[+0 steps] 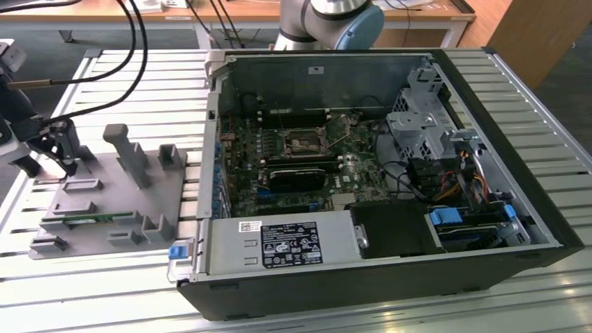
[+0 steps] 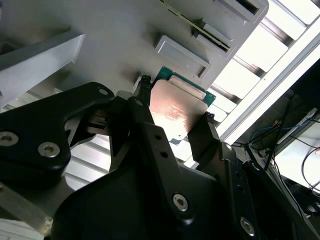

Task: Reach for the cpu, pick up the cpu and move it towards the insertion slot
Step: 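Pick up the cpu and move it towards the insertion slot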

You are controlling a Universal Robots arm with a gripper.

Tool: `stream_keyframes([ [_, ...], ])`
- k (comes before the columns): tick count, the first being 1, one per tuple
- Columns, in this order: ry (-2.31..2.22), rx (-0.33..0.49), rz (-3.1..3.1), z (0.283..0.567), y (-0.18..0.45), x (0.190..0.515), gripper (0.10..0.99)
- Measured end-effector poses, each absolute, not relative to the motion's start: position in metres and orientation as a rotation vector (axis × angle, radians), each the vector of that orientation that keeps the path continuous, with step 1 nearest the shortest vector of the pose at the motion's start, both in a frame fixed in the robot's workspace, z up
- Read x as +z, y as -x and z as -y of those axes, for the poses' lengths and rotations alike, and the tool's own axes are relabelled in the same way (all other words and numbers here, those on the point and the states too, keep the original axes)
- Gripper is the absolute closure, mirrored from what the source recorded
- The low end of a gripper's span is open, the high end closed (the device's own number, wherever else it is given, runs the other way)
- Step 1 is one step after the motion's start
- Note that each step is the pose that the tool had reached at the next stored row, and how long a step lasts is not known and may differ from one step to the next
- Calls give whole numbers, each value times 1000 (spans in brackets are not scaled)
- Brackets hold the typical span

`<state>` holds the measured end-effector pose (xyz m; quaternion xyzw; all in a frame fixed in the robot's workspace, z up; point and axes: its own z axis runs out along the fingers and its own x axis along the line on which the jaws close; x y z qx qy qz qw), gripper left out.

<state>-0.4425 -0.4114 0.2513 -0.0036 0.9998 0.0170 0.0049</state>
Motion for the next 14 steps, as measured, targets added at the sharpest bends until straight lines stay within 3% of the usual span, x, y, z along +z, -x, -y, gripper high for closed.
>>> stream_keyframes([
  [14, 11, 53, -3131, 411, 442, 277, 541],
])
